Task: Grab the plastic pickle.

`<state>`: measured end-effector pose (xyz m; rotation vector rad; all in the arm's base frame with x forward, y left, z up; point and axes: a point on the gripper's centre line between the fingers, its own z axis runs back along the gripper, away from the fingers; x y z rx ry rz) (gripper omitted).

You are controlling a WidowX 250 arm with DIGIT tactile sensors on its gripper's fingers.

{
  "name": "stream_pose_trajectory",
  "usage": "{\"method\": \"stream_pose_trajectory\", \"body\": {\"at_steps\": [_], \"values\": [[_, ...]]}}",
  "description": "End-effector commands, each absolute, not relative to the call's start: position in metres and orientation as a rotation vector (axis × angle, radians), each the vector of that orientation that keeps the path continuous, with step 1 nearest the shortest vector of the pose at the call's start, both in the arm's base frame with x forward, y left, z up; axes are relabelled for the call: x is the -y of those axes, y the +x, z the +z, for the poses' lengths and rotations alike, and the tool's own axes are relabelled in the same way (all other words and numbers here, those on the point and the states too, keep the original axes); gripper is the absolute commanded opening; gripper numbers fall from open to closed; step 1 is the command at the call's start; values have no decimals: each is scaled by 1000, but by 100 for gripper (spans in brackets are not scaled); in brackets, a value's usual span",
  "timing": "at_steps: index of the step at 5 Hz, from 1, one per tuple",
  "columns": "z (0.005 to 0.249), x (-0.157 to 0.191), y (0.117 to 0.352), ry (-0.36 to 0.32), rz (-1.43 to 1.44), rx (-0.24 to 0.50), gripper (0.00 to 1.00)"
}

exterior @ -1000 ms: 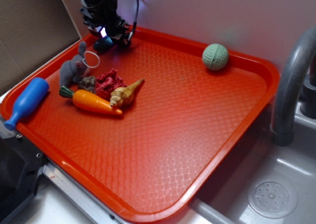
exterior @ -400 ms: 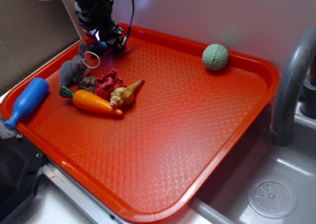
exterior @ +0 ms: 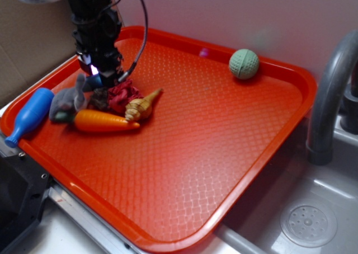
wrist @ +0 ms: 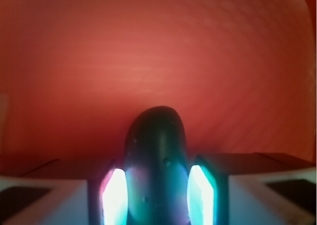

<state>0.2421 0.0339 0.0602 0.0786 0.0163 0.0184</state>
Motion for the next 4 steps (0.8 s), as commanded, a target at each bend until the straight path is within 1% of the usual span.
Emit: {"method": "stream_pose_trajectory", "body": {"at_steps": [1, 2, 3, 4], "values": [[185, -21, 260, -33, 52, 145, 0], [218, -22, 249, 26, 90, 208, 0], [234, -22, 238, -9, 119, 225, 0], [226, -21, 235, 26, 112, 201, 0]]}}
